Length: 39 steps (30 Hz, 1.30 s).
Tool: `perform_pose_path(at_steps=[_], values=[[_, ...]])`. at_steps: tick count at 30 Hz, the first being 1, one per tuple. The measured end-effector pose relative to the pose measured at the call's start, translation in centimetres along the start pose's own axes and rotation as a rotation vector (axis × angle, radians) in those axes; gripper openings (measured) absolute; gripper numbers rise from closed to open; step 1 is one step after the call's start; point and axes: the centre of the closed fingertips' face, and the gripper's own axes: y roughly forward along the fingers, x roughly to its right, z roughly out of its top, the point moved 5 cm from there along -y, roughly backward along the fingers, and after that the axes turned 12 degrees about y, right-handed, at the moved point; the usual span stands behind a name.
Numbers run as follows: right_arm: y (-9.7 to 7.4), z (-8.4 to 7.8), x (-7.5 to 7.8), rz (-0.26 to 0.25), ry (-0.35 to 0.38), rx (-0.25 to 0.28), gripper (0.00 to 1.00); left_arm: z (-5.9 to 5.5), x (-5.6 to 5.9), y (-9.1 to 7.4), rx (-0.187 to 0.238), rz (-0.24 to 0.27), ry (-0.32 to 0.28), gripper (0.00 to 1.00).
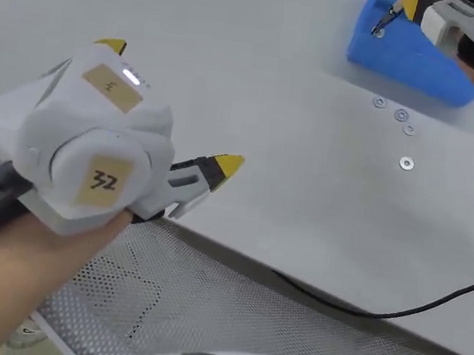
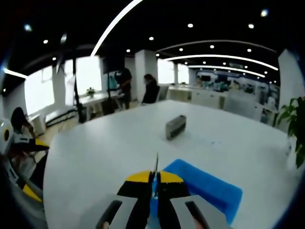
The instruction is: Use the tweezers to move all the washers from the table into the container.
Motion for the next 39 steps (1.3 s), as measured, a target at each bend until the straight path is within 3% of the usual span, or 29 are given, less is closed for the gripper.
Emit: perform_pose_path(at_steps=[9,20,28,32,39], values=[[1.4,-0.9,0.5,0.001,0.039,-0.005,0.0,0.1,0.1,-0.1,-0.008,0.001,0.01,0.94],[2.1,-2.0,0.8,-0.011,0.024,-0.033,0.0,0.2,0.0,-0.3,-0.009,0.009,0.007,0.94],[1.6,-1.9,0.3,-0.012,-0.004,-0.033,0.01,0.2,0.0,-0.2,-0.012,0.009,0.009,0.94],[1.4,-1.7,0.3,-0.018,0.031,-0.03,0.02,0.1,0.0,-0.2,-0.012,0.009,0.011,0.93],[0.0,0.0,0.2,-0.01,0.013,0.013,0.02,0.0,-0.1,-0.2,-0.012,0.012,0.013,0.93]])
